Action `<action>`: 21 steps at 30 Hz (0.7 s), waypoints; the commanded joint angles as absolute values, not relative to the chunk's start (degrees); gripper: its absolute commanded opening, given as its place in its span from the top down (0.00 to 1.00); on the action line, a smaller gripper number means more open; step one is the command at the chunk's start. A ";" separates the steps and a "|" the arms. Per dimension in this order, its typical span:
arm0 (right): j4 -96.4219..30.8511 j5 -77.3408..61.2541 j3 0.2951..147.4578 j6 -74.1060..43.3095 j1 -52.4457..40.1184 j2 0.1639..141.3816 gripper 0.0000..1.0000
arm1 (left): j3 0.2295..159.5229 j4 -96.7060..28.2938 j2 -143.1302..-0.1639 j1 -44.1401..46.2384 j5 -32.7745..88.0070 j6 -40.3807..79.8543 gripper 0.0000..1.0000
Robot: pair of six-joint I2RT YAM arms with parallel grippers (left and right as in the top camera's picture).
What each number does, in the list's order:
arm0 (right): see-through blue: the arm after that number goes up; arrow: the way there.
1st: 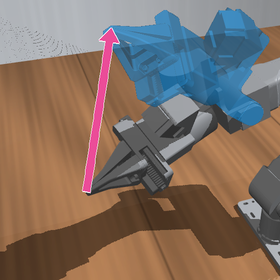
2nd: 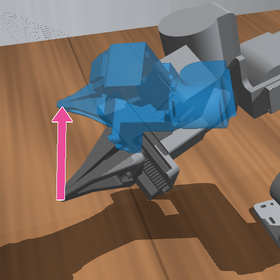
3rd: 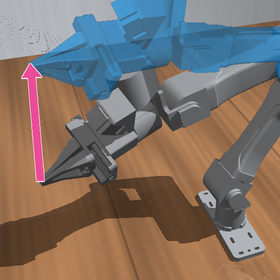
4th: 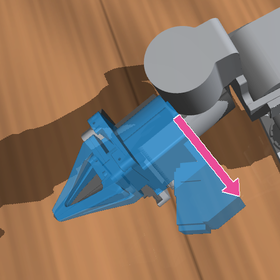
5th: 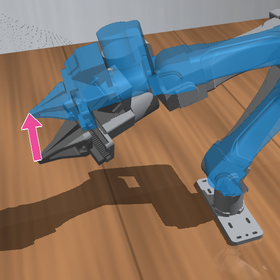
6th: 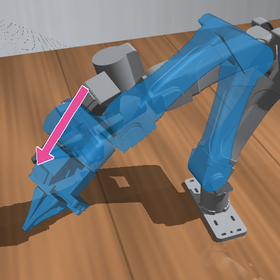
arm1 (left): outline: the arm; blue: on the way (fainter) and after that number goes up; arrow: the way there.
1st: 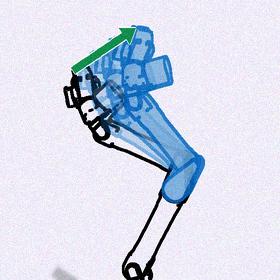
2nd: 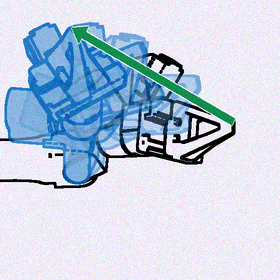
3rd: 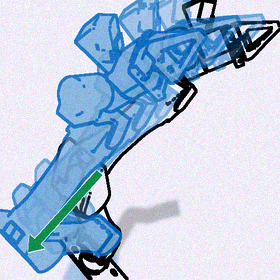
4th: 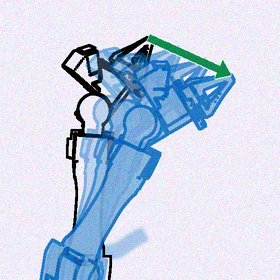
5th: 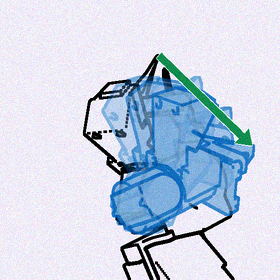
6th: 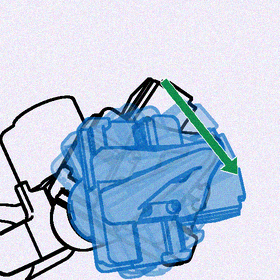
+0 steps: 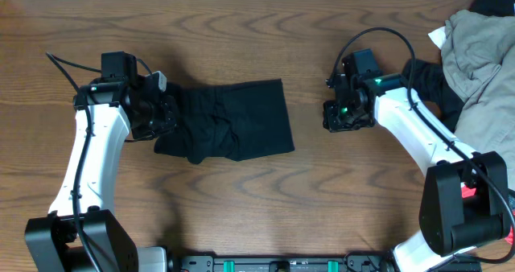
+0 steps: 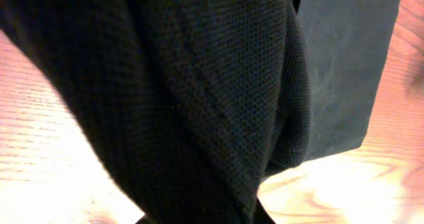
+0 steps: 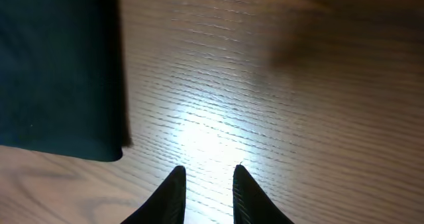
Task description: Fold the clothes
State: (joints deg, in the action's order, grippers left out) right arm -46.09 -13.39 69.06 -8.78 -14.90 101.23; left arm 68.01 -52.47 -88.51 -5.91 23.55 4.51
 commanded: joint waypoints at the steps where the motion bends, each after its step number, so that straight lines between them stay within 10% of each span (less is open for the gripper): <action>1: -45.80 -15.57 69.63 -6.96 -17.67 100.77 0.79 | 69.45 -52.29 -87.77 -6.04 23.05 4.99 0.94; 11: -35.79 -25.34 69.63 2.72 -29.04 100.84 0.78 | 69.45 -52.12 -87.77 -6.04 23.05 4.99 0.94; 21: -14.90 -42.87 69.63 -2.76 -32.49 107.39 0.53 | 69.45 -52.40 -87.77 -6.04 23.05 4.97 0.94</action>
